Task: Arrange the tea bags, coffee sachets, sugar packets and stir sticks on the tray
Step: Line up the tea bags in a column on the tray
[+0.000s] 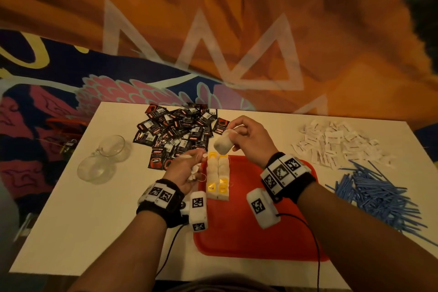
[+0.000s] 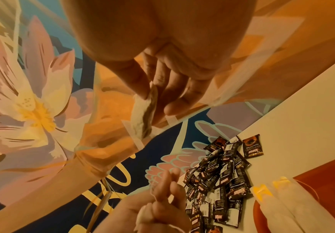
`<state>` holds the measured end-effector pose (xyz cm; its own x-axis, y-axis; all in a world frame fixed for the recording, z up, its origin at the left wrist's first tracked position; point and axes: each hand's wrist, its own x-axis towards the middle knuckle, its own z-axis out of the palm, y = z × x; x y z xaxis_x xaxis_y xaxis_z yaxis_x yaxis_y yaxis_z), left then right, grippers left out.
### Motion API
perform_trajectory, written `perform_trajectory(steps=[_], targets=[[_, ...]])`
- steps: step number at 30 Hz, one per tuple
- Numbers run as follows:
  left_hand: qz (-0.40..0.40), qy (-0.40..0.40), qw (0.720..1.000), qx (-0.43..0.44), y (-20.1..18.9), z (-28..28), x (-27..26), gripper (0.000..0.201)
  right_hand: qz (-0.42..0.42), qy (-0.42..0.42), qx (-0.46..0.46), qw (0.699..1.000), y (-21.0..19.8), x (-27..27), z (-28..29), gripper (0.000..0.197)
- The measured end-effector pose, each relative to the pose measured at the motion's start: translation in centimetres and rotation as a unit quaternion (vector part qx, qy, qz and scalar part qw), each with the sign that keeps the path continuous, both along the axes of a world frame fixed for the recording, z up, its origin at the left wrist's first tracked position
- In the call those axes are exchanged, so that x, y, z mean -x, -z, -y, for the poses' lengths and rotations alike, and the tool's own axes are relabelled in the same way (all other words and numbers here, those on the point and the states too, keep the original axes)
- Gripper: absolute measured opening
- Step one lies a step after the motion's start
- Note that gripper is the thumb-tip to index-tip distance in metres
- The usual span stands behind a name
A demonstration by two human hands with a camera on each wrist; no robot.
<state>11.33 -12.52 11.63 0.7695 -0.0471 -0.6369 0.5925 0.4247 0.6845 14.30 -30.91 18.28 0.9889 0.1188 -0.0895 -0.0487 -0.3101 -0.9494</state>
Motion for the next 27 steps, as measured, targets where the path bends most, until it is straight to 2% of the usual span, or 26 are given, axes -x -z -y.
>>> perform_trajectory(steps=[4, 7, 11, 14, 17, 20, 23, 25, 27], targets=[[0.037, 0.015, 0.993, -0.107, -0.1, -0.5, -0.5, 0.010, 0.015, 0.000, 0.016, 1.000, 0.2, -0.2, 0.2, 0.026], [0.105, 0.039, 0.984, -0.136, -1.3, -0.2, -0.7, 0.013, 0.016, -0.023, 0.030, 0.999, 0.4, -0.2, 0.3, 0.029], [0.222, 0.118, 0.950, -0.186, -3.0, 1.0, -0.7, 0.006, 0.016, -0.050, 0.029, 0.998, 0.6, -0.1, 0.1, 0.030], [0.261, 0.114, 0.931, -0.227, -3.4, 1.6, -0.7, 0.010, 0.031, -0.022, 0.017, 0.999, 0.8, 0.1, 0.0, 0.023], [0.266, 0.090, 0.937, -0.208, -3.1, 1.7, -0.7, 0.008, 0.043, 0.011, 0.015, 0.999, 1.1, 0.2, 0.1, 0.020], [0.268, 0.102, 0.934, -0.215, -2.9, 1.8, -0.8, 0.004, 0.039, 0.011, 0.019, 0.999, 1.4, 0.2, 0.2, 0.020], [0.272, 0.081, 0.930, -0.232, -2.5, 1.9, -1.1, 0.004, 0.009, 0.034, -0.030, 0.999, 2.0, 0.1, 0.1, 0.020], [0.250, 0.046, 0.944, -0.209, -2.1, 1.8, -1.5, 0.004, -0.034, 0.037, -0.073, 0.996, 2.4, 0.3, 0.0, 0.021], [0.232, 0.026, 0.955, -0.185, -1.8, 1.7, -1.6, 0.005, -0.045, 0.001, -0.044, 0.998, 3.2, 0.5, -0.1, 0.024]])
